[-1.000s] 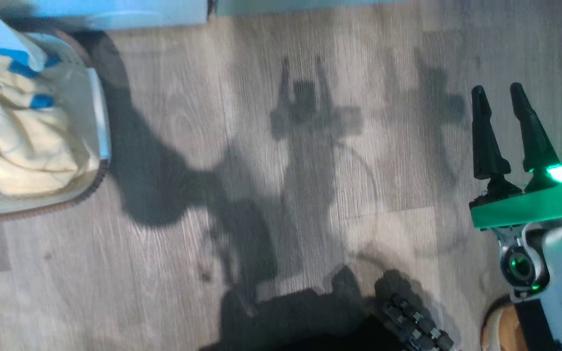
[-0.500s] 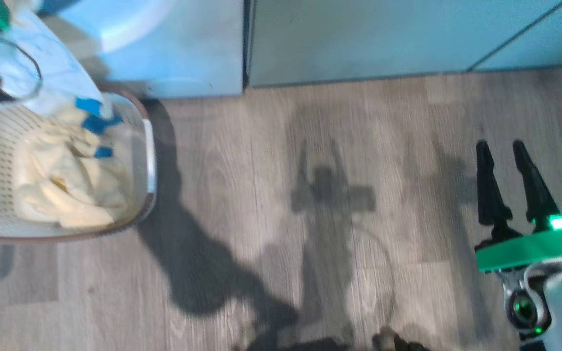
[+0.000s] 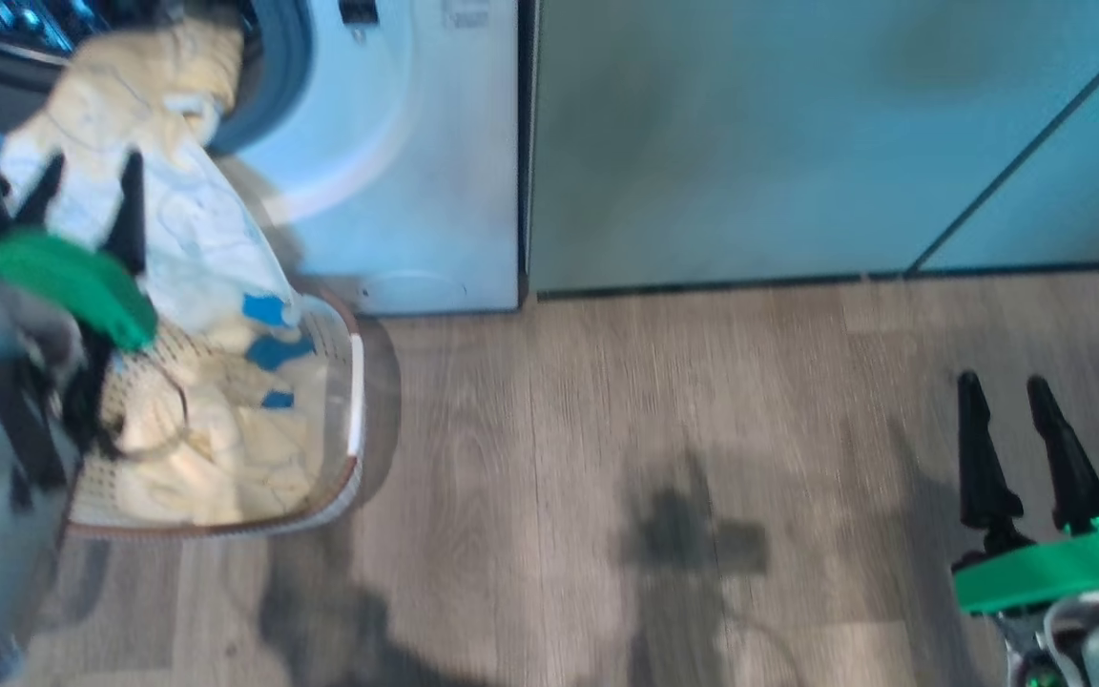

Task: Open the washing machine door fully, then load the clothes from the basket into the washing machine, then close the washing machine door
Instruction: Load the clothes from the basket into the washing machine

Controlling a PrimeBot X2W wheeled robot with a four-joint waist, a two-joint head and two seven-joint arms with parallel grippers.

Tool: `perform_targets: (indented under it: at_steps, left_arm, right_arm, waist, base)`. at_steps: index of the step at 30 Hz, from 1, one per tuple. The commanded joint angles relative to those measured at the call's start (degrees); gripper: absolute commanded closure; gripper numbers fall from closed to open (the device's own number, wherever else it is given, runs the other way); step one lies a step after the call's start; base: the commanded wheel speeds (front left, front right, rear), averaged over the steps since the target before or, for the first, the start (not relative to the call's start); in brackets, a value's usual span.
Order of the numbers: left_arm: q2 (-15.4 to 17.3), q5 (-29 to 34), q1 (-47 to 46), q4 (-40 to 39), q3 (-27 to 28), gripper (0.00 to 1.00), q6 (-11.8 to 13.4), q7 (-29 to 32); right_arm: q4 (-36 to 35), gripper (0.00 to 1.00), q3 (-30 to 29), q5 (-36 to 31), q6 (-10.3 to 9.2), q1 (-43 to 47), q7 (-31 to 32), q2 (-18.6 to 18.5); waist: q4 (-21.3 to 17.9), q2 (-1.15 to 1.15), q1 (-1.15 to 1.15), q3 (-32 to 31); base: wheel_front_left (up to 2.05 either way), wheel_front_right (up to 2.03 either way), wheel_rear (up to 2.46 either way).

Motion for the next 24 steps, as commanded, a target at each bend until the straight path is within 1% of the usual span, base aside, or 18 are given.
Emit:
perform_targets:
  at_steps: [1, 7, 12, 14, 18, 24]
  left_arm:
    - [2.3, 0.5, 0.8, -2.7, 2.8, 0.00, 0.7, -0.6]
    - [0.3, 1.1, 13.9, -11.8, 8.8, 0.00, 2.4, -0.6]
    - [-2.4, 2.9, 23.3, -19.5, 13.2, 0.00, 2.8, -0.6]
    - [-3.6, 4.5, 26.3, -22.4, 14.7, 0.00, 2.9, -0.6]
    - [-6.8, 7.9, 31.8, -27.0, 17.4, 0.00, 2.6, -0.6]
    - [-11.5, 11.1, 37.0, -28.7, 21.9, 0.00, 1.0, -0.6]
  right_arm:
    - [-1.7, 0.00, 0.4, -0.6, 0.02, 0.5, -0.4, -1.0]
    - [-1.7, 0.00, -0.3, -0.8, 0.02, 2.9, -0.4, -1.2]
    - [-1.8, 0.00, -1.1, -0.8, 0.02, 4.2, -0.4, -1.2]
    - [-1.9, 0.00, -1.4, -0.9, 0.02, 4.7, -0.4, -1.1]
    - [-2.1, 0.00, -1.9, -1.1, 0.02, 5.7, -0.4, -0.9]
    - [-2.1, 0.00, -2.1, -1.1, 0.02, 6.8, -0.4, -0.7]
  waist:
    - [0.5, -0.01, 0.01, -2.3]
    - [0.5, -0.01, 0.01, -6.0]
    - [0.7, -0.01, 0.01, -7.8]
    - [1.1, -0.01, 0.01, -8.4]
    - [1.9, -0.01, 0.01, -9.5]
    - [2.5, -0.01, 0.01, -10.8]
  base:
    - [0.00, 0.00, 0.00]
    - [0.00, 0.00, 0.00]
    - [0.00, 0.00, 0.00]
    - [0.00, 0.00, 0.00]
    - [0.00, 0.00, 0.00]
    - [0.00, 0.00, 0.00]
